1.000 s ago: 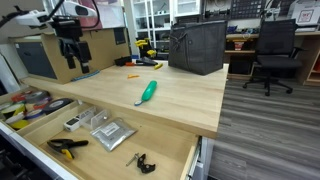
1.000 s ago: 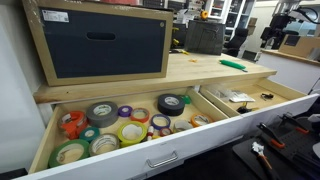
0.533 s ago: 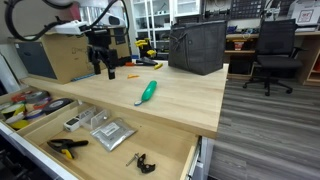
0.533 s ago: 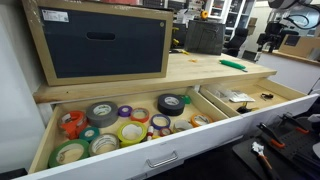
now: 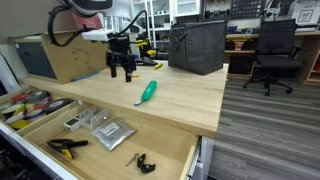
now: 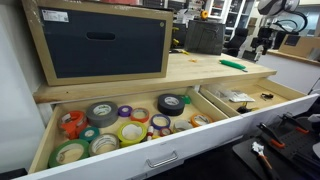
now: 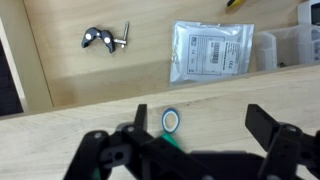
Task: Pick up the small green tape and put it on the left side of the open drawer.
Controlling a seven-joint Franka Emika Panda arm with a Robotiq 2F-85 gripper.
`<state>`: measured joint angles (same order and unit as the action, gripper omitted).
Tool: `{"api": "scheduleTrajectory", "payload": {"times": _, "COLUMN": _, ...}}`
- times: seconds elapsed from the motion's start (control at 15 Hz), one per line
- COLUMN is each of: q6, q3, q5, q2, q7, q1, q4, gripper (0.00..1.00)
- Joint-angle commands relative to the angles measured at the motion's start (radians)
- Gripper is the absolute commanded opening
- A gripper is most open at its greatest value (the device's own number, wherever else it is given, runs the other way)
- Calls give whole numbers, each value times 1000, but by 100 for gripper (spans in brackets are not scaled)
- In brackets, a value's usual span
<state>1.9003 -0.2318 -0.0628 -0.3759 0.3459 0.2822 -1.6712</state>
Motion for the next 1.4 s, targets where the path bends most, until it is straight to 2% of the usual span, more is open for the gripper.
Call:
{"api": "scheduleTrajectory", "payload": {"times": 0.0, "q6": -2, "q3": 31, "q5": 20, "q2": -92, "q7": -26, "q1": 14, "q4": 103, "gripper": 100}}
{"api": "scheduleTrajectory", "payload": {"times": 0.53, "q6": 71, "q3": 69, "q5": 50, "q2": -192, "q7": -105, "q1": -5, "q4": 122, "gripper": 100}}
{"api": "scheduleTrajectory", "payload": {"times": 1.33, "q6": 127, "q3": 84, "q5": 82, "q2": -268, "q7": -102, "q1": -4, "q4": 173, "gripper": 100}}
